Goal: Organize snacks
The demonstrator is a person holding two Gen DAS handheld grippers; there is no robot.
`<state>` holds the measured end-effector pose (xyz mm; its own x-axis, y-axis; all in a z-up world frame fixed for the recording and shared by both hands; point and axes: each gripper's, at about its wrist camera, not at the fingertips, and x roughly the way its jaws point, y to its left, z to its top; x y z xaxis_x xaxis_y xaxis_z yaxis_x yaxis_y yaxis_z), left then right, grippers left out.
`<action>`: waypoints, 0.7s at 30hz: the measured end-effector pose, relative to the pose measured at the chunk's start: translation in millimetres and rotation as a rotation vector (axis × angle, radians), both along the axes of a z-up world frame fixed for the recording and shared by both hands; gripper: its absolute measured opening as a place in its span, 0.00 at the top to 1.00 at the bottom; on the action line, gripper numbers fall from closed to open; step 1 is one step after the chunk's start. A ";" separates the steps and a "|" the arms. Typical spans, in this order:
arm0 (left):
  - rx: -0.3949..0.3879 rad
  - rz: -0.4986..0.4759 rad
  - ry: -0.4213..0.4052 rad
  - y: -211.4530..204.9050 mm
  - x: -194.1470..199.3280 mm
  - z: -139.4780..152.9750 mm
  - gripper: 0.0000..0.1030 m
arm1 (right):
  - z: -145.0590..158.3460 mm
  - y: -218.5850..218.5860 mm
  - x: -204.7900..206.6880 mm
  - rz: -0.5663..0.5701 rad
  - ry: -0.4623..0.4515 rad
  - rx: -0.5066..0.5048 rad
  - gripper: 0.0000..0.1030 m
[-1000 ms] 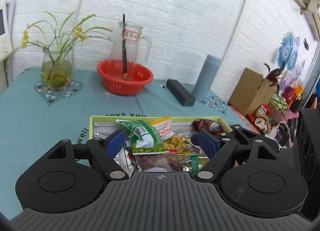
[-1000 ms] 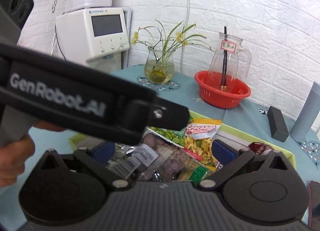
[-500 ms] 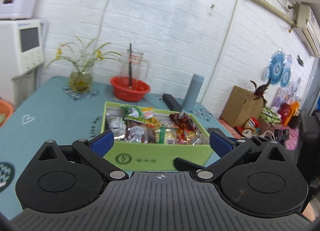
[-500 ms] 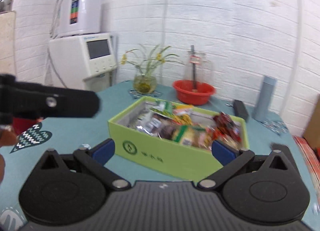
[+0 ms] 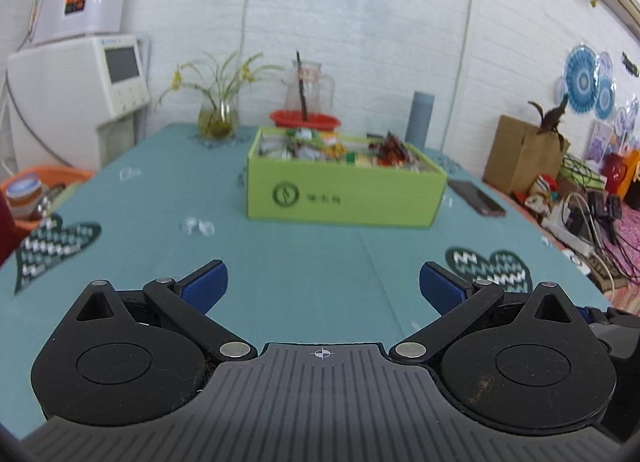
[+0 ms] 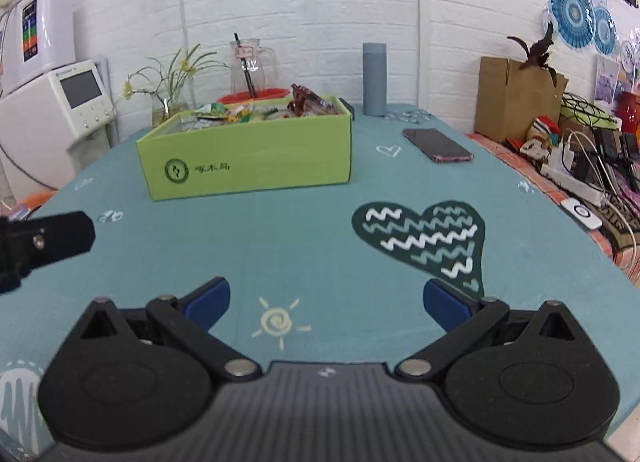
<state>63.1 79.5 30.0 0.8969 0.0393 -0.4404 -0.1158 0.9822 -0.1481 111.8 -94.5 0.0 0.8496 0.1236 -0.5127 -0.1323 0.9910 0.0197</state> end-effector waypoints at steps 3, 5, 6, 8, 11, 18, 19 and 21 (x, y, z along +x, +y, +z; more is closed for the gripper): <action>-0.008 0.032 0.025 -4.6 -12.8 -10.5 0.11 | -10.6 -0.4 -16.0 0.000 0.017 -0.011 0.01; 0.003 0.044 0.031 -7.4 -23.3 -15.5 0.11 | -17.6 -1.6 -28.0 0.002 0.026 -0.008 0.01; 0.005 0.043 0.030 -8.2 -29.8 -18.3 0.11 | -20.4 -1.8 -33.8 0.004 0.029 -0.007 0.01; -0.001 0.042 0.024 -10.0 -44.5 -22.7 0.11 | -25.5 -2.9 -48.5 0.006 0.023 -0.013 0.01; -0.011 0.037 0.010 -12.0 -67.0 -25.5 0.11 | -29.6 -8.6 -76.3 -0.005 -0.009 -0.025 0.01; 0.016 0.013 -0.038 -24.6 -111.2 -22.4 0.11 | -35.5 -25.9 -137.9 -0.047 -0.087 -0.060 0.00; 0.015 0.003 -0.044 -25.9 -115.0 -21.6 0.11 | -35.9 -27.9 -145.3 -0.055 -0.098 -0.067 0.00; 0.015 -0.012 -0.047 -30.6 -121.9 -20.5 0.11 | -36.1 -33.1 -158.1 -0.070 -0.117 -0.075 0.00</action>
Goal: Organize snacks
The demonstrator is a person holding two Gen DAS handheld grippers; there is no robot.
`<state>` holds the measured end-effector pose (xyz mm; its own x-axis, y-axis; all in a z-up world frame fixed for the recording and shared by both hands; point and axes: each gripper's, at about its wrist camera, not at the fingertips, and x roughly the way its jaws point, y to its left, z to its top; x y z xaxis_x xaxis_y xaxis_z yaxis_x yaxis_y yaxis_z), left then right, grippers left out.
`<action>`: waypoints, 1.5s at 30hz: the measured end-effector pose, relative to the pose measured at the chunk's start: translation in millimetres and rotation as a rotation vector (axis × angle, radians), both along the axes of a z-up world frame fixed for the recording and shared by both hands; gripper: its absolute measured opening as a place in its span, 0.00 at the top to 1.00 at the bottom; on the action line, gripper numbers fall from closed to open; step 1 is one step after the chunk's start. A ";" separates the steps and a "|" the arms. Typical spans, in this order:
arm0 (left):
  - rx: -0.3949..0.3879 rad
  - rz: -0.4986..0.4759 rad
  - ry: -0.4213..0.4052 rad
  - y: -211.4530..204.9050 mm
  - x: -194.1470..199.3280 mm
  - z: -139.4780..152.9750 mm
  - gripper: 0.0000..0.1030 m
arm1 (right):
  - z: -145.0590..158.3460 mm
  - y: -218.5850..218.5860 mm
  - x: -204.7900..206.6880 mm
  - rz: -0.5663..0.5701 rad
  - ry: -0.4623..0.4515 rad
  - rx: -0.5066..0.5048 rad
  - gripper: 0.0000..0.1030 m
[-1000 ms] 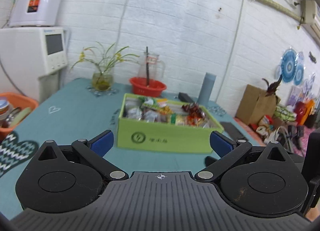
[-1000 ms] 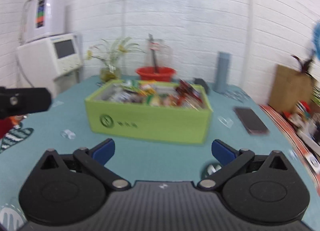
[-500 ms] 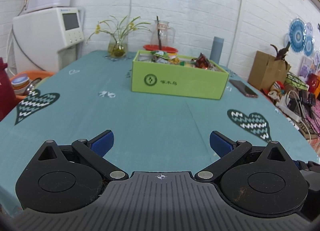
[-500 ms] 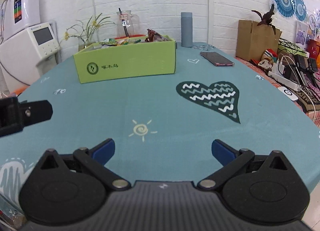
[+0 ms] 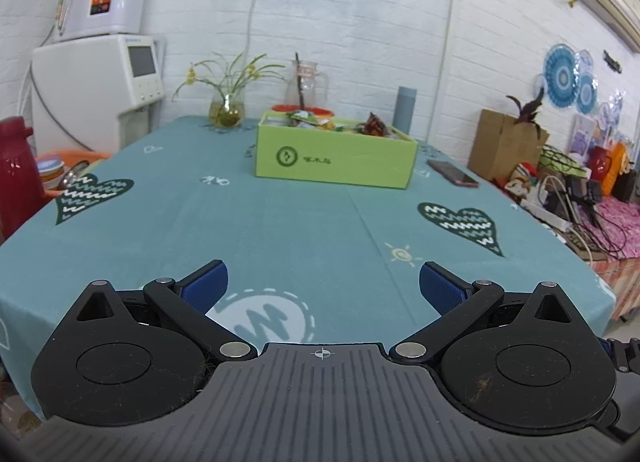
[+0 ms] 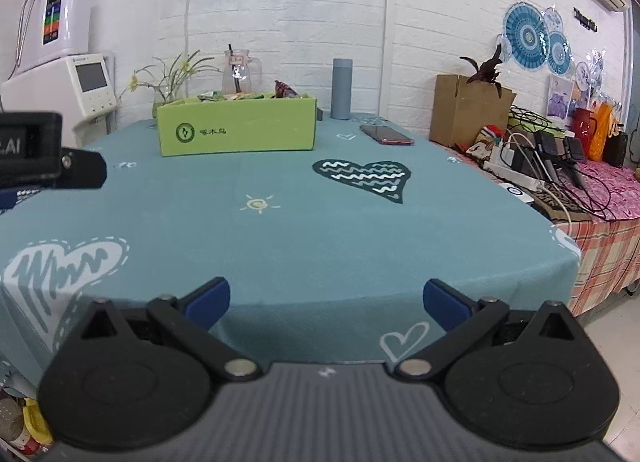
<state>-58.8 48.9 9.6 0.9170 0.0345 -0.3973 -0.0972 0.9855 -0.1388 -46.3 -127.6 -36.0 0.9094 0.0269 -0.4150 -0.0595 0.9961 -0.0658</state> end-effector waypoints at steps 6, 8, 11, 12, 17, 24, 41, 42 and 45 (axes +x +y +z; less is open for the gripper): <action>0.023 -0.050 -0.010 -15.3 -12.8 0.0 0.11 | -0.4 -15.1 -21.4 -0.031 -0.045 -0.029 0.00; 0.031 -0.069 -0.001 -20.9 -11.4 -2.8 0.11 | 0.0 -17.5 -22.9 -0.047 -0.056 -0.040 0.00; 0.045 -0.081 0.015 -27.1 -7.8 -6.1 0.11 | -1.6 -18.0 -25.1 -0.062 -0.069 -0.054 0.00; 0.047 -0.082 0.017 -28.3 -7.8 -7.2 0.11 | -2.4 -18.7 -25.4 -0.061 -0.068 -0.048 0.00; 0.046 -0.096 0.021 -28.8 -12.8 -16.1 0.11 | -9.4 -22.0 -26.6 -0.038 -0.057 -0.030 0.00; 0.047 -0.106 0.022 -30.6 -12.9 -20.5 0.11 | -13.5 -21.5 -26.4 -0.033 -0.057 -0.029 0.01; 0.136 -0.066 -0.075 -39.1 -36.0 -13.5 0.13 | -13.8 -22.4 -43.8 -0.016 -0.088 -0.050 0.00; 0.139 -0.064 -0.078 -39.2 -36.8 -13.0 0.13 | -14.0 -23.7 -45.0 -0.015 -0.090 -0.049 0.00; 0.137 -0.070 -0.078 -38.2 -36.3 -12.3 0.13 | -14.3 -26.3 -46.4 -0.016 -0.093 -0.047 0.00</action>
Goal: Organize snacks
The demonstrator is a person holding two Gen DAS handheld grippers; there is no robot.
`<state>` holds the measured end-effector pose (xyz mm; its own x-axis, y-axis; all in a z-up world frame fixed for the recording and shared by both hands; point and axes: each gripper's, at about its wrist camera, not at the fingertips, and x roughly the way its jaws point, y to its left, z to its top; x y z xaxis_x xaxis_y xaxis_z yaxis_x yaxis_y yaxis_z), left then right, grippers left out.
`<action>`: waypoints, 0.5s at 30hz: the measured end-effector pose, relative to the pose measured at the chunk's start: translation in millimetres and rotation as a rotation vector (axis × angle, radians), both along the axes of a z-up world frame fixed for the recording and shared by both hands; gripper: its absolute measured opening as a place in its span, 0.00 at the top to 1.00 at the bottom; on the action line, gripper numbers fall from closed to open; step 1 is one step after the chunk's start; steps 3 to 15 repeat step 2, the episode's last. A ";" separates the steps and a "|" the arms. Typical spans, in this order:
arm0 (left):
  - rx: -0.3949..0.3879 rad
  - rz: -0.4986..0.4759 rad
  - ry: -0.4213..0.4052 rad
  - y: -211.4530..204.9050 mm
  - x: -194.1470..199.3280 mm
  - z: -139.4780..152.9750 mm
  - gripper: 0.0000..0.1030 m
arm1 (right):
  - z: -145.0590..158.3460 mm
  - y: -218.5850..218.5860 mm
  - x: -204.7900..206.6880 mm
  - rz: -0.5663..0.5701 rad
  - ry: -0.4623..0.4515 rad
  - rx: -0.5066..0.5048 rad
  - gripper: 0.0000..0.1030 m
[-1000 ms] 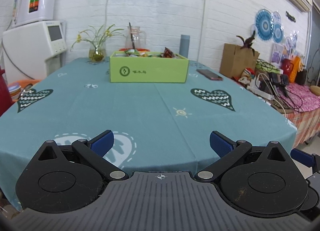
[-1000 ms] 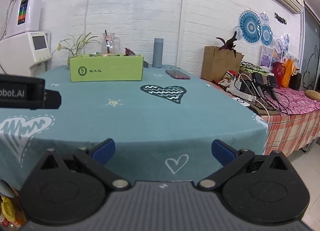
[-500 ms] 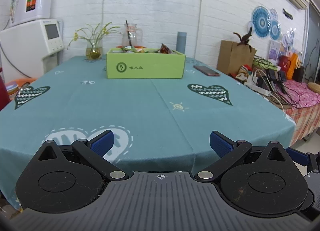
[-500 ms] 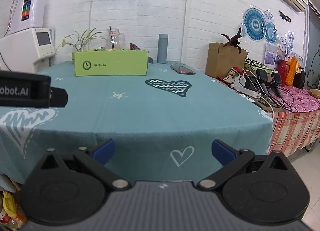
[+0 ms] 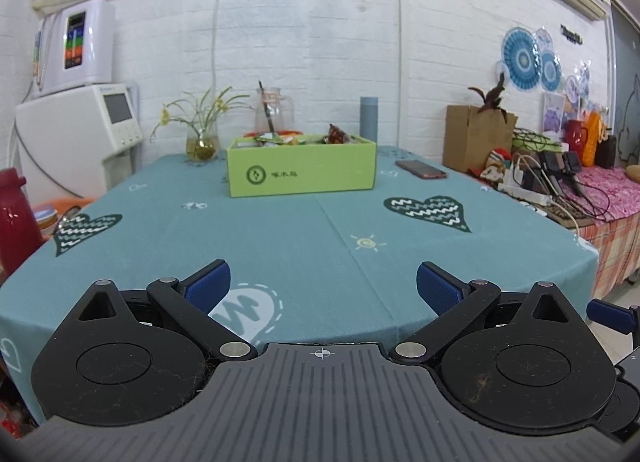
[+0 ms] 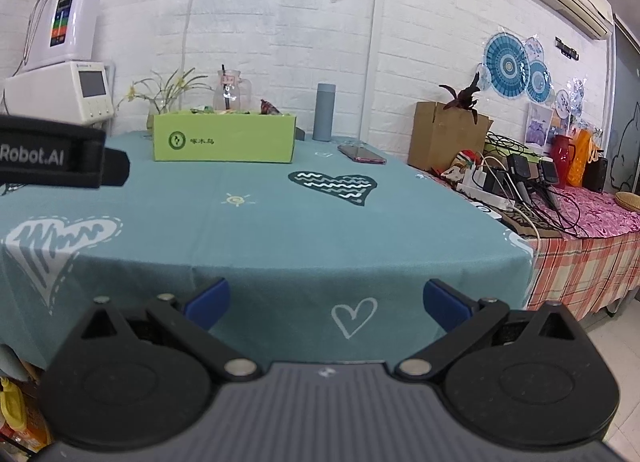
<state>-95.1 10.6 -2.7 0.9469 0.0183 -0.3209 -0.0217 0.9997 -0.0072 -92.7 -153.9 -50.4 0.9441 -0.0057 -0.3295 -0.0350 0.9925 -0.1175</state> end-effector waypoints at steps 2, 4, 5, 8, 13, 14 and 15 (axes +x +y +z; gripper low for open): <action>0.001 0.005 0.003 0.2 0.8 0.0 0.13 | -0.2 -2.0 0.5 0.000 -0.001 0.000 0.00; 0.001 0.005 0.003 0.2 0.8 0.0 0.13 | -0.2 -2.0 0.5 0.000 -0.001 0.000 0.00; 0.001 0.005 0.003 0.2 0.8 0.0 0.13 | -0.2 -2.0 0.5 0.000 -0.001 0.000 0.00; 0.001 0.005 0.003 0.2 0.8 0.0 0.13 | -0.2 -2.0 0.5 0.000 -0.001 0.000 0.00; 0.001 0.005 0.003 0.2 0.8 0.0 0.13 | -0.2 -2.0 0.5 0.000 -0.001 0.000 0.00; 0.001 0.005 0.003 0.2 0.8 0.0 0.13 | -0.2 -2.0 0.5 0.000 -0.001 0.000 0.00; 0.001 0.005 0.003 0.2 0.8 0.0 0.13 | -0.2 -2.0 0.5 0.000 -0.001 0.000 0.00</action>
